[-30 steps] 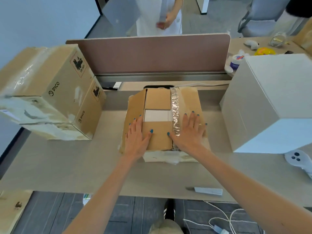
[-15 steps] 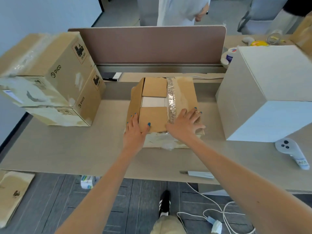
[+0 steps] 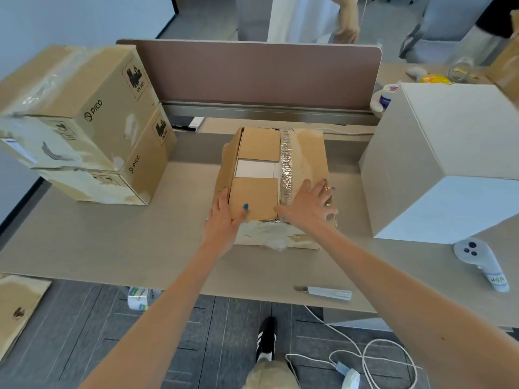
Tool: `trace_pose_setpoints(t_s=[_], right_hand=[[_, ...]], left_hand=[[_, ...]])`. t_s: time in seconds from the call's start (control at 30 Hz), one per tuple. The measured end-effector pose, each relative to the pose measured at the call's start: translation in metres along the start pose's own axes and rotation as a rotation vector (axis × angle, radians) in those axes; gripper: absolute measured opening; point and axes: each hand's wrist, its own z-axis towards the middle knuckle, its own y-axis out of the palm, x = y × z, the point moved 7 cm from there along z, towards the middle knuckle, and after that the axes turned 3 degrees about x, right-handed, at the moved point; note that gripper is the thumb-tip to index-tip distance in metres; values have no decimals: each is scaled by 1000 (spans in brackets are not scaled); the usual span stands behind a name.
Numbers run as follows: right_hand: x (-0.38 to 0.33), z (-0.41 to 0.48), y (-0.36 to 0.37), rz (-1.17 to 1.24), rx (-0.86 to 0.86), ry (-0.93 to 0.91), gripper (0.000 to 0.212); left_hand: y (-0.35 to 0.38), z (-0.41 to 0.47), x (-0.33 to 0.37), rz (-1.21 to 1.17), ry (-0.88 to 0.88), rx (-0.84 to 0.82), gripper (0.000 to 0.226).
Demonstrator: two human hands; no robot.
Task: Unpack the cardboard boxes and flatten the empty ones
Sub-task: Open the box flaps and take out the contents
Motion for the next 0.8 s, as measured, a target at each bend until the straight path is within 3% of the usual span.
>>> trace_pose_setpoints(t_s=[0.43,0.6,0.7,0.8], right_hand=[[-5,0,-12,-48,-8,5,84],[-25,-24,-74,52,400,-495,61],[-27,-33,-95,-294,592,-634,55],[-23,-31,-92,-759,515,-597,34]], left_hand=[[0,1,0,19,-7,11,75],[-4,0,2,44,-4,29,75],[-6,0,5,84,-18,21,79],[-12,0,14,210,13,53,78]])
